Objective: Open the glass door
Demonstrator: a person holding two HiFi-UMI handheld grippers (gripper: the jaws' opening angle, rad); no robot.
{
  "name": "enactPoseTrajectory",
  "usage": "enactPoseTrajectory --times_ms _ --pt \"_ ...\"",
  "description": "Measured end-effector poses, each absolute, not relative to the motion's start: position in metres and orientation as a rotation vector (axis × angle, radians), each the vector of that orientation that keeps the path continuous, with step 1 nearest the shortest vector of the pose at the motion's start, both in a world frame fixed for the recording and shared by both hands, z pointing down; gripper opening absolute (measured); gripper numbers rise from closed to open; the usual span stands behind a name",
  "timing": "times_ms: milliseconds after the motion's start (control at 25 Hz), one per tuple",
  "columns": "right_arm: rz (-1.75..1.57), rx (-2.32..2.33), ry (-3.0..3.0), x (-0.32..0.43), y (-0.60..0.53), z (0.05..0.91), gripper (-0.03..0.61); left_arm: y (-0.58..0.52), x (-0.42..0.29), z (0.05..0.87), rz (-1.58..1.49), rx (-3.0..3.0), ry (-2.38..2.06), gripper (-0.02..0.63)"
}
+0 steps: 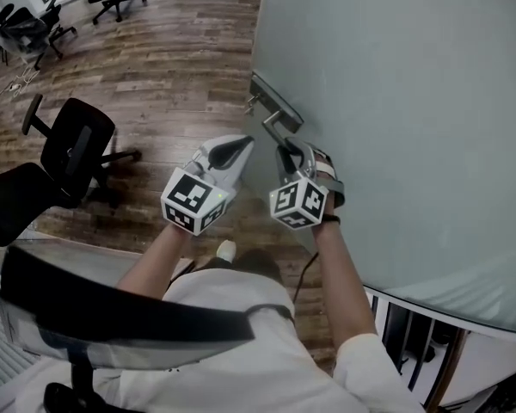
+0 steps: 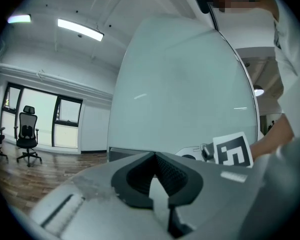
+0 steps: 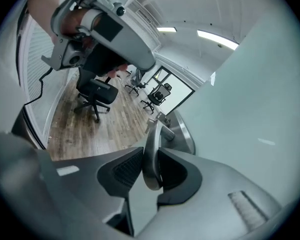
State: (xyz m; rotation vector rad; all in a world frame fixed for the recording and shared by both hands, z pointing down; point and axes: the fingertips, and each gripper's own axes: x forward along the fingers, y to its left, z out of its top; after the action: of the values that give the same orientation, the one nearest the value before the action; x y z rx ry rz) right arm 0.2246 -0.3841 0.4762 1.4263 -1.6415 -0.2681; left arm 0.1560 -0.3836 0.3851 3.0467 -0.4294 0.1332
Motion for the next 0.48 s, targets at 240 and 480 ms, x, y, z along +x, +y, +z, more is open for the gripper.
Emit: enactPoseTrajectory --times_ms 240,480 --pt "-0.226 1.442 -1.593 0.259 -0.404 0.482 0.098 -0.399 0.172 0.405 0.176 3.045 -0.379 0.003" --pt "-0.165 1.497 -1.541 0.299 -0.419 0.486 0.098 -0.413 0.209 0.398 0.166 3.066 -0.389 0.003"
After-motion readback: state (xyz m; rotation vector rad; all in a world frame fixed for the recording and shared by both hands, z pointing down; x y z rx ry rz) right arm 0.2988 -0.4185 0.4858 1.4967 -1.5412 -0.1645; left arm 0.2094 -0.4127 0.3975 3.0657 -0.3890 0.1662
